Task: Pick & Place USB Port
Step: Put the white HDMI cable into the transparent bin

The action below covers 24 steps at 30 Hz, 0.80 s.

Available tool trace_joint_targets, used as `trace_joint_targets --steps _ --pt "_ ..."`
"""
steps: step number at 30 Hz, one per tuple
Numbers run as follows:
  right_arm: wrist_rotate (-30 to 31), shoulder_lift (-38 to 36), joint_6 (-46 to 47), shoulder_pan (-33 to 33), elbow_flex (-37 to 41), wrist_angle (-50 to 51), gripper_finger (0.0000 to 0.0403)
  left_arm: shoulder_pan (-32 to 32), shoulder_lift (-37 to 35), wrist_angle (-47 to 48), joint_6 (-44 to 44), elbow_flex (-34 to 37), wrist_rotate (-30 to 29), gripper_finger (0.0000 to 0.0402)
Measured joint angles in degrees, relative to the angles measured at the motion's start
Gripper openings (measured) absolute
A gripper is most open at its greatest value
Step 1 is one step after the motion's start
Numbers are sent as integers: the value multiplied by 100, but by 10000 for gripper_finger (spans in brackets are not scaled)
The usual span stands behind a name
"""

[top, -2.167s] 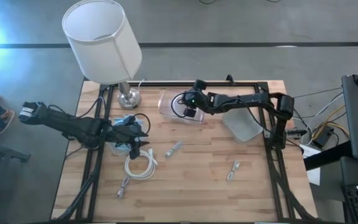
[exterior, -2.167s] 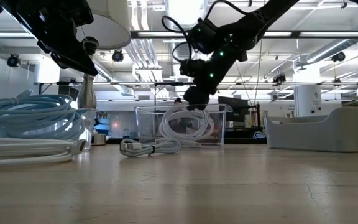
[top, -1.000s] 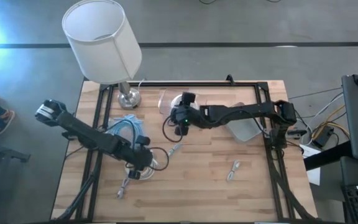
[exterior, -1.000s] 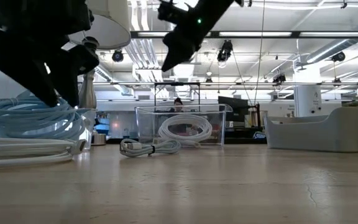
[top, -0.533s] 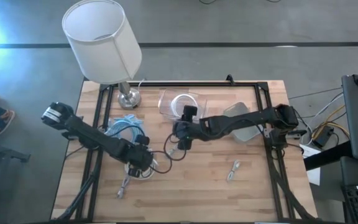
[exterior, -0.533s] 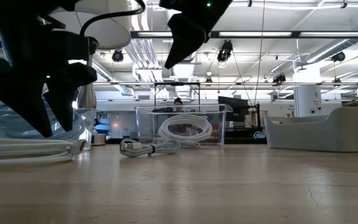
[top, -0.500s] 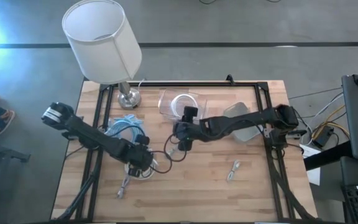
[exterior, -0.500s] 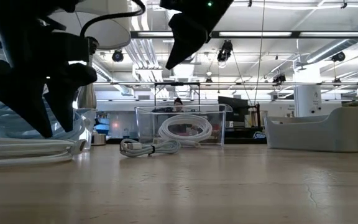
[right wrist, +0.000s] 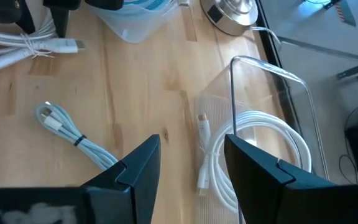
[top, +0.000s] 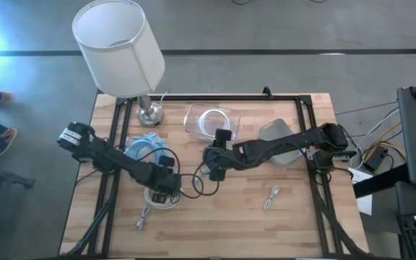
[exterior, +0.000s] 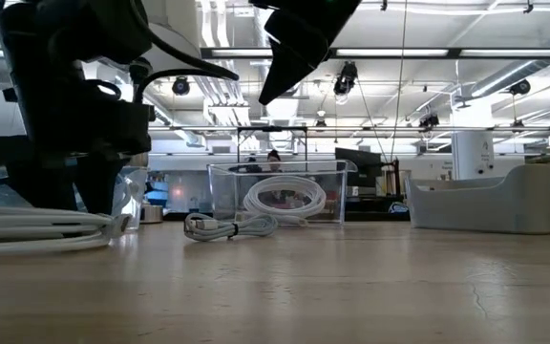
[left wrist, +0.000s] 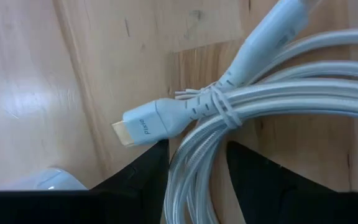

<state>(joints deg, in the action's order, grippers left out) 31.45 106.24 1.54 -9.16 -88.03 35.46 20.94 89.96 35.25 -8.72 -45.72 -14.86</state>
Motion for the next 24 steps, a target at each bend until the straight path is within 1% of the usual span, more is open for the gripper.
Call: trace_joint_targets --steps 2,4,10,12,16,18,22,24 --pt "2 0 0 2 0 9 172 -7 1 15 -2 -20 44 160" --pt "2 0 2 2 0 24 170 -6 -30 23 -3 -32 78 144" --pt "-1 0 29 2 2 37 170 -12 -105 -33 -41 -151 89 58" --pt "-3 0 173 2 2 39 171 -10 -108 -25 -59 -207 88 36" --pt "-163 0 525 -5 2 142 173 -8 -131 -32 -176 -342 -38 33" --pt "-450 0 595 -5 2 218 173 -8 -169 -25 -192 -394 -176 34" --pt "-1211 0 865 -9 2 211 174 -8 -250 -25 -192 -506 -564 52" --pt "-1409 0 994 -11 2 208 173 -8 -269 -24 -162 -578 -755 53"
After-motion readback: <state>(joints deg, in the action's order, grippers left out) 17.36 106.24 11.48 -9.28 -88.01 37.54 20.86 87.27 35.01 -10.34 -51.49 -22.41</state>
